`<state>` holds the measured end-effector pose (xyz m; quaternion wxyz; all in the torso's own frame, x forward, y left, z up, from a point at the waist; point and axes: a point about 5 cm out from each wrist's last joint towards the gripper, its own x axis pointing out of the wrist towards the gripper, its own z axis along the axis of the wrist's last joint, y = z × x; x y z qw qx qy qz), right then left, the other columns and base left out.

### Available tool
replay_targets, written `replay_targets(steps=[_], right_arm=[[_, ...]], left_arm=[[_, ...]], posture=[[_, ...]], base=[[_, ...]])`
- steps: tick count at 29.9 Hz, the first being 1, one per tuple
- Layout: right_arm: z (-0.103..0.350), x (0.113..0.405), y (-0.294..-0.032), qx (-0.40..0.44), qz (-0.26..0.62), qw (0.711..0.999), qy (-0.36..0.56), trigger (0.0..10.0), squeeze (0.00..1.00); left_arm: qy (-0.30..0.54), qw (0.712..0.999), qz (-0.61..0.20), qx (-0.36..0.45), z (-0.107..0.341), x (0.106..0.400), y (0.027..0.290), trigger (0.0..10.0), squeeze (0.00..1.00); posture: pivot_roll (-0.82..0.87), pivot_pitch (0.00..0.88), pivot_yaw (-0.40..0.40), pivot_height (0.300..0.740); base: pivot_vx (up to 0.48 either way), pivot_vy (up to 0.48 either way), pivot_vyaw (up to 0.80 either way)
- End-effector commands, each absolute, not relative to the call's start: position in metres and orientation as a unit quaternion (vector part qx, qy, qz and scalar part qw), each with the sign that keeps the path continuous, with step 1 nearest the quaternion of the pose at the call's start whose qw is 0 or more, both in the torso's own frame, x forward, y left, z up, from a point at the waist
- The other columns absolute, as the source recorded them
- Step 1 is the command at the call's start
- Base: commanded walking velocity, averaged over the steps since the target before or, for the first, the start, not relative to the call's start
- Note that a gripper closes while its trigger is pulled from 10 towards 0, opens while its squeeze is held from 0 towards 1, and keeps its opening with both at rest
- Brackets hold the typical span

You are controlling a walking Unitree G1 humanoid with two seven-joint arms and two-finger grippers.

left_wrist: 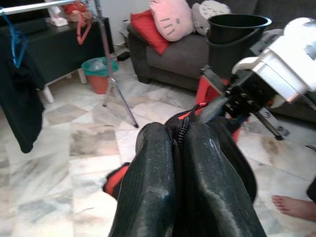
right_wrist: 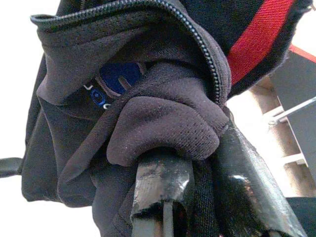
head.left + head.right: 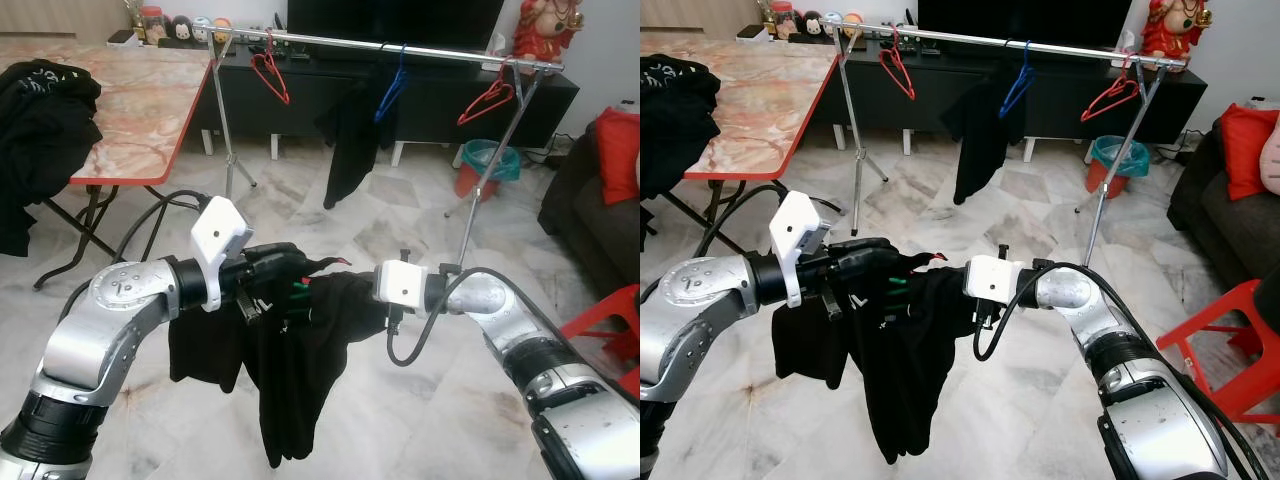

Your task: Hang hanger

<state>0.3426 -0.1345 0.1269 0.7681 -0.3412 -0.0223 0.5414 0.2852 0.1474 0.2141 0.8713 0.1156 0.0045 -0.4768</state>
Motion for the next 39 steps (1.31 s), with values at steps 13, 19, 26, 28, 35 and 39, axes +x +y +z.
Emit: replay_targets(steps=[13,19,26,28,35,39], right_arm=[[0.137,0.356,-0.16,-0.372,0.43,0.822,-0.032,0.0,0.0],[0.133,0.358,-0.164,-0.391,0.397,0.83,-0.019,0.0,0.0],[0.13,0.359,-0.166,-0.399,0.378,0.835,-0.014,0.0,0.0],[0.13,0.36,-0.166,-0.4,0.371,0.838,-0.015,0.0,0.0],[0.128,0.36,-0.167,-0.403,0.36,0.842,-0.013,0.0,0.0],[0.125,0.361,-0.168,-0.408,0.348,0.844,-0.005,0.0,0.0]], left_arm=[[-0.071,0.937,-0.311,0.144,0.242,0.308,0.19,0.0,0.0],[-0.079,0.936,-0.313,0.142,0.245,0.307,0.191,0.0,0.0],[-0.088,0.922,-0.352,0.139,0.249,0.3,0.182,0.0,0.0],[-0.095,0.928,-0.328,0.15,0.251,0.304,0.184,0.0,0.0],[-0.127,0.937,-0.253,0.203,0.262,0.313,0.195,7.4,0.0],[-0.14,0.934,-0.234,0.229,0.267,0.314,0.198,10.0,0.0]], posture=[[0.11,0.0,-0.063,0.74],[0.11,0.0,-0.064,0.74],[0.12,0.0,-0.066,0.74],[0.11,0.0,-0.067,0.74],[0.12,0.0,-0.068,0.74],[0.12,0.0,-0.066,0.74]], base=[[0.0,0.0,0.0],[0.0,0.0,0.0],[0.0,0.0,0.0],[0.0,0.0,0.0],[0.0,0.0,0.0],[0.0,0.0,0.0]])
